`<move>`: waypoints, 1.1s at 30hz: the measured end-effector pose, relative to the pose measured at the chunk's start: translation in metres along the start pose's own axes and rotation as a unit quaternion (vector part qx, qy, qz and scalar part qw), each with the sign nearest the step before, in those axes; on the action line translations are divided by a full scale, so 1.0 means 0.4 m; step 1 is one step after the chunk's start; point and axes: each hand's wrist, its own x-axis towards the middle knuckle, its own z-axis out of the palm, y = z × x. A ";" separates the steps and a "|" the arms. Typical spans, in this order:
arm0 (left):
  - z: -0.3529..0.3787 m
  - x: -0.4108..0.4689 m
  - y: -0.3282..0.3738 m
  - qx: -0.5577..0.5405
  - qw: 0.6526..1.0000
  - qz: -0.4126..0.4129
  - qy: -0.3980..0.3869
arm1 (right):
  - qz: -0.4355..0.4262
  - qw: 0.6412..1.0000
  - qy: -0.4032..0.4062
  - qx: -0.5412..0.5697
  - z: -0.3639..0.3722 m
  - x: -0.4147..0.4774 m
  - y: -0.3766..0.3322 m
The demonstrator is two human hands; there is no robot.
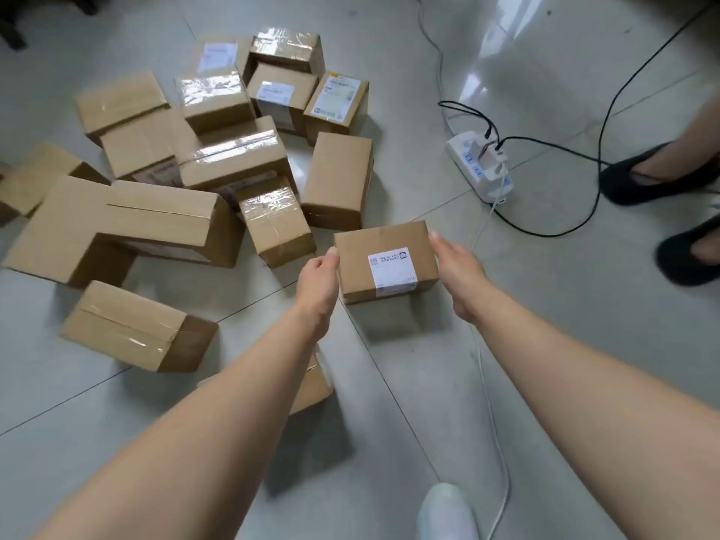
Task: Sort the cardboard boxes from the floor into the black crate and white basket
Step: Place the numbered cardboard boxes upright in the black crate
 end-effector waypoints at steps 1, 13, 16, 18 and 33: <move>0.014 0.015 -0.005 0.004 1.000 -0.004 0.001 | 0.001 1.000 -0.008 0.004 0.007 0.026 0.010; 0.035 0.119 -0.051 -0.044 0.994 -0.069 -0.070 | 0.056 0.998 -0.013 -0.001 0.062 0.146 0.061; 0.017 0.069 -0.007 -0.071 0.994 -0.064 -0.048 | 0.051 0.999 0.006 0.006 0.040 0.090 0.027; -0.005 0.012 0.042 -0.085 0.994 -0.060 -0.033 | 0.045 0.999 0.015 0.014 0.019 0.024 -0.023; -0.308 -0.585 0.609 -0.119 0.991 -0.036 0.058 | -0.038 0.999 -0.021 0.023 -0.098 -0.636 -0.637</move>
